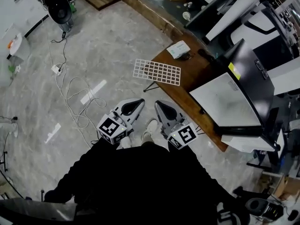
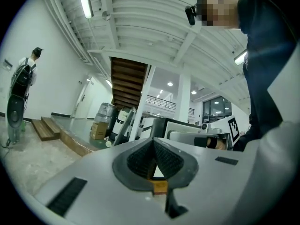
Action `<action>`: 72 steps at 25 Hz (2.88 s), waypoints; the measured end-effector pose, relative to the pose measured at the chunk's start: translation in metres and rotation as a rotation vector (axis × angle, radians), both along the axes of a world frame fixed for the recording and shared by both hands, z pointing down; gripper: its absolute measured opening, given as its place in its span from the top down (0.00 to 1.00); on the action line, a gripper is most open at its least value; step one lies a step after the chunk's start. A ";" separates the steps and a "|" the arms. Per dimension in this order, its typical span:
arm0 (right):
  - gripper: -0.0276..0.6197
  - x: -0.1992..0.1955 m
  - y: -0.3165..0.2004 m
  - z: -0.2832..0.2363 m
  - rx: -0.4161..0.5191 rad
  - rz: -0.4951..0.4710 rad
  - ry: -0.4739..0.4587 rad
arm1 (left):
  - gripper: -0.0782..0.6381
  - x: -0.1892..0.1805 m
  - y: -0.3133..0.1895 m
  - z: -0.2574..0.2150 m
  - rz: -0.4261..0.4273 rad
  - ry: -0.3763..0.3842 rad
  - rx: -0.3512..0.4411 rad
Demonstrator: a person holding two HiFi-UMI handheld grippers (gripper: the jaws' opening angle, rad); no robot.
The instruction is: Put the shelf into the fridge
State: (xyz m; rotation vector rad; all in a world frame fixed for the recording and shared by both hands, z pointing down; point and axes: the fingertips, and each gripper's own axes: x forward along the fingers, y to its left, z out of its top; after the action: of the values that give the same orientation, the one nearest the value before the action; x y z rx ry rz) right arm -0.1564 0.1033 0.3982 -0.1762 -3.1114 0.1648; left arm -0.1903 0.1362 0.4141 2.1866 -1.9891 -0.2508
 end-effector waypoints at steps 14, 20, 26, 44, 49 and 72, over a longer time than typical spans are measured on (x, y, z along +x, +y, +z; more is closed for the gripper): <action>0.95 -0.050 -0.122 0.023 -0.058 -0.203 -0.002 | 0.88 -0.041 -0.133 0.026 -0.185 0.112 -0.034; 0.95 -0.081 -0.143 0.054 -0.103 -0.239 0.051 | 0.88 -0.080 -0.150 0.066 -0.200 0.344 0.024; 0.95 -0.127 -0.151 0.083 -0.099 -0.245 0.108 | 0.88 -0.134 -0.155 0.130 -0.248 0.494 0.031; 0.95 -0.197 -0.176 0.192 -0.212 -0.120 0.238 | 0.76 -0.188 -0.135 0.346 -0.390 1.117 0.052; 0.95 -0.203 -0.186 0.212 -0.238 -0.070 0.249 | 0.69 -0.193 -0.137 0.379 -0.419 1.183 0.059; 0.95 -0.193 -0.215 0.250 -0.289 0.045 0.298 | 0.64 -0.254 -0.192 0.414 -0.485 1.273 0.184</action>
State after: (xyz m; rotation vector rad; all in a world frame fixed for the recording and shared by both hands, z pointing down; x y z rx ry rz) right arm -0.3498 -0.1119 0.6487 -0.0766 -2.7824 0.5850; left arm -0.4442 -0.0559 0.8278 0.9603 -1.5893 -1.4634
